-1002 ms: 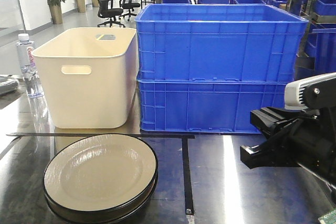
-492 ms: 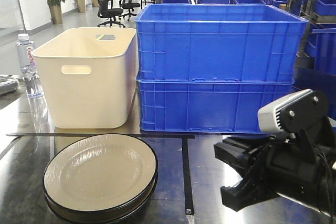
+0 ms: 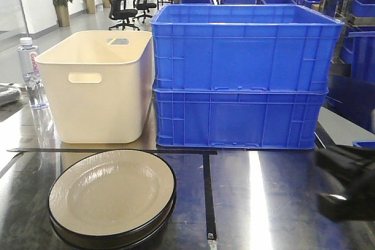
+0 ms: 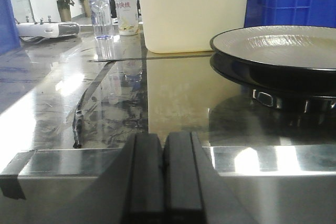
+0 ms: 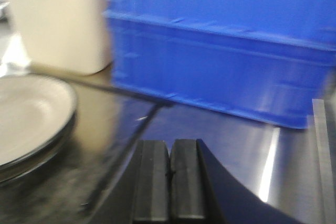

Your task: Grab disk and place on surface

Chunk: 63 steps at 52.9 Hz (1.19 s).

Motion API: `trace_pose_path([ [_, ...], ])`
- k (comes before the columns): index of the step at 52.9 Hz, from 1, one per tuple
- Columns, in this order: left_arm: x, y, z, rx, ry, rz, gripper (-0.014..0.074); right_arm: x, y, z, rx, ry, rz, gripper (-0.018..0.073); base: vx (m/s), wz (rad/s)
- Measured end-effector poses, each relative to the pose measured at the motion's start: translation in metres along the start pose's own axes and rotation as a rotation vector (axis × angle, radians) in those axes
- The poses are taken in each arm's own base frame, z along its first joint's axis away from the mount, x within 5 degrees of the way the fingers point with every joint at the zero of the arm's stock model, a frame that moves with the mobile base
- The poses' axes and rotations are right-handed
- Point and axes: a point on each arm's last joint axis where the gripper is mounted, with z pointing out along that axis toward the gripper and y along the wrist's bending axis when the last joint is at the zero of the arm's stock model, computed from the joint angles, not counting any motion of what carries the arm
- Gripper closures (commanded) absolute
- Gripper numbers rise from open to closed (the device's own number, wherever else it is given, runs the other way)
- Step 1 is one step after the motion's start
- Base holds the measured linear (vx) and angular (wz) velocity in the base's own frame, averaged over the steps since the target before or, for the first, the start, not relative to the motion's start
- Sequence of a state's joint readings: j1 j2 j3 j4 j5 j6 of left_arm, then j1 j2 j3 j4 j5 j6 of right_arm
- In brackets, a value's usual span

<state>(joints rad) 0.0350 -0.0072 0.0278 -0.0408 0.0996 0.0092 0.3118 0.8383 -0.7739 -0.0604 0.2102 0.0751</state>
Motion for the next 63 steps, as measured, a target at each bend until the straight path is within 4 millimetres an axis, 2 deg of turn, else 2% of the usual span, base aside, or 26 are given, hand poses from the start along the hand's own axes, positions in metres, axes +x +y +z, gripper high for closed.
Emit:
trace_pose_path([
  [5, 0.0, 0.0, 0.0, 0.0, 0.0, 0.0, 0.0598, 0.024, -0.011, -0.023, 0.067, -0.053, 0.007, 0.0571, 0.0, 0.0],
  [15, 0.0, 0.0, 0.0, 0.0, 0.0, 0.0, 0.0598, 0.101, -0.02, -0.071, 0.182, -0.129, 0.066, 0.057, 0.0, 0.0],
  [21, 0.0, 0.0, 0.0, 0.0, 0.0, 0.0, 0.0598, 0.149, -0.019, -0.081, 0.207, -0.12, 0.092, 0.0568, 0.0, 0.0],
  [22, 0.0, 0.0, 0.0, 0.0, 0.0, 0.0, 0.0598, 0.164, -0.019, -0.082, 0.209, -0.106, 0.095, 0.0568, 0.0, 0.0],
  [26, 0.0, 0.0, 0.0, 0.0, 0.0, 0.0, 0.0598, 0.189, -0.018, -0.084, 0.213, -0.105, 0.098, 0.0568, 0.0, 0.0],
  [31, 0.0, 0.0, 0.0, 0.0, 0.0, 0.001, 0.0598, 0.197, -0.017, -0.088, 0.215, -0.129, 0.093, 0.0568, 0.0, 0.0],
  [63, 0.0, 0.0, 0.0, 0.0, 0.0, 0.001, 0.0598, 0.197, -0.017, -0.089, 0.222, -0.13, 0.061, 0.0568, 0.0, 0.0],
])
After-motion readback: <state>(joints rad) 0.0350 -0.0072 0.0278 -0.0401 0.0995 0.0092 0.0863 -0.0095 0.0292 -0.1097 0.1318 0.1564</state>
